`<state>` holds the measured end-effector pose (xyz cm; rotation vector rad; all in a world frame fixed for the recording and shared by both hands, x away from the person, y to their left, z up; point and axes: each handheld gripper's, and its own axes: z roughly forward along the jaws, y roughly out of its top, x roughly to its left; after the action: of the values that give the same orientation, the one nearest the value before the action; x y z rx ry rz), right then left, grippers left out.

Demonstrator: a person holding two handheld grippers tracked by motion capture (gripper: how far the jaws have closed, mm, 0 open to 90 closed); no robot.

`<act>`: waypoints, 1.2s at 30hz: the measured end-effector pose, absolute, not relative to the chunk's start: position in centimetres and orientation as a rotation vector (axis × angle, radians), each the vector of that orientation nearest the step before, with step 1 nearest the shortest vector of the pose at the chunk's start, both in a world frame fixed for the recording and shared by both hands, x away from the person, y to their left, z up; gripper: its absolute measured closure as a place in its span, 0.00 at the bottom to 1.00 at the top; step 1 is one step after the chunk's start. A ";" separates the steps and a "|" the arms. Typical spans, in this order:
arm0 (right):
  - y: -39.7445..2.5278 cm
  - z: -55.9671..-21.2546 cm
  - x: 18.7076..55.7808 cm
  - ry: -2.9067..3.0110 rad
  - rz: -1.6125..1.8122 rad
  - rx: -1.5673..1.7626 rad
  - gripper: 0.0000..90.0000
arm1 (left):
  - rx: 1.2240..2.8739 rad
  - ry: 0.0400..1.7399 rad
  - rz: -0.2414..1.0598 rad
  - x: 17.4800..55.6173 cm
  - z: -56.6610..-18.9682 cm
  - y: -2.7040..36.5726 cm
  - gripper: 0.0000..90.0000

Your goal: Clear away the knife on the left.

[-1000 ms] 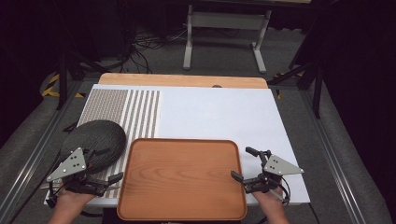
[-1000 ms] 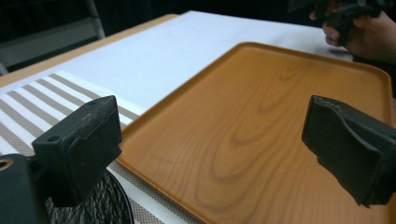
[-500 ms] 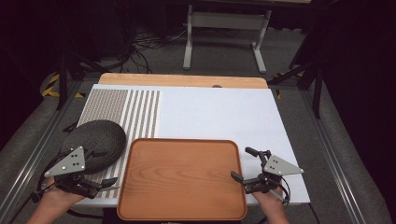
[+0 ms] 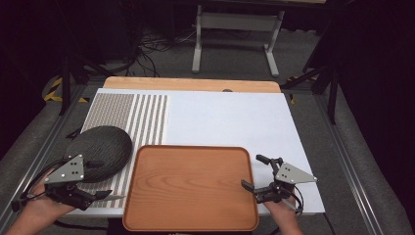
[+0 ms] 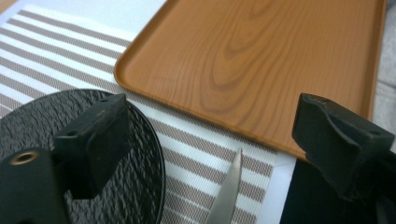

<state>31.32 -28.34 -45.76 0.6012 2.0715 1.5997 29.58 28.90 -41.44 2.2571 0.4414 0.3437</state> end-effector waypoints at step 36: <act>-28.1 -45.9 31.5 2.089 1.592 0.606 0.02 | 2.717 0.356 0.197 31.0 -42.2 30.4 0.29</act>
<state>31.45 -28.11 -45.91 0.6063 2.0885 1.5922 31.03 30.36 -42.19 2.7170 0.3556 0.1967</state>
